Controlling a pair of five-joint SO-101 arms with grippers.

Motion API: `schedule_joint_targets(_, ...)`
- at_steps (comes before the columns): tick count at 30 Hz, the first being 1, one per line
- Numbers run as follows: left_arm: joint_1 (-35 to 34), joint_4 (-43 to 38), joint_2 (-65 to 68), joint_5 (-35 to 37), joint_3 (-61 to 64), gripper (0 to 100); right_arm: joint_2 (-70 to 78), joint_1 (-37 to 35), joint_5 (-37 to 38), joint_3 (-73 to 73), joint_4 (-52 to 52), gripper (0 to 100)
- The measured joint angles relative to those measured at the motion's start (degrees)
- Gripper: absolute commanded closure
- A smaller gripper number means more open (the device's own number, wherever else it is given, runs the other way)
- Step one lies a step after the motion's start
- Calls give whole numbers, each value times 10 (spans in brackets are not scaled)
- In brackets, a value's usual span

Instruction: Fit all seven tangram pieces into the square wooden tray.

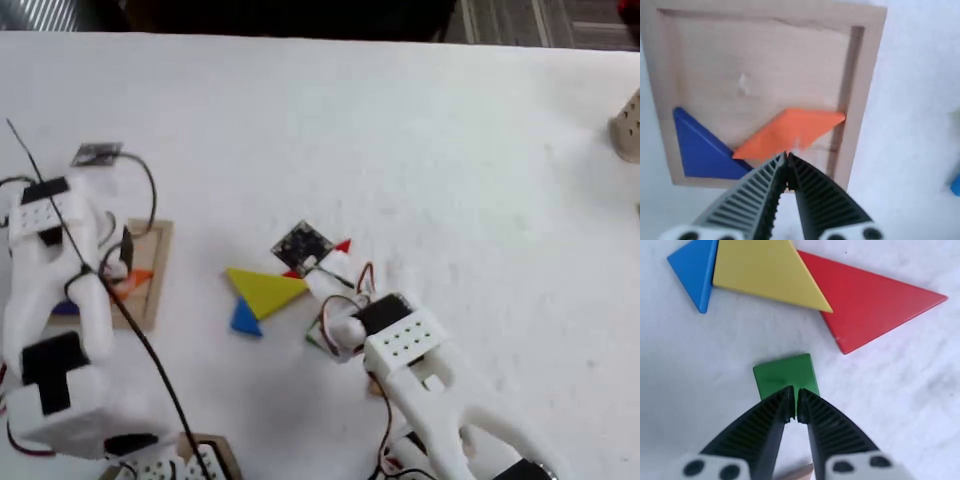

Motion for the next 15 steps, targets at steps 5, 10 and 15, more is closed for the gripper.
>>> schedule_joint_targets(5, -25, -78, -82, -35, 156, 975, 0, 0, 0, 0, 0, 981)
schedule_joint_targets(10, -42, -134, -102, -38, 205, 976, 0, 0, 0, 0, 0, 981)
schedule_joint_targets(15, -60, -167, -57, -31, 192, 976, 0, 0, 0, 0, 0, 981)
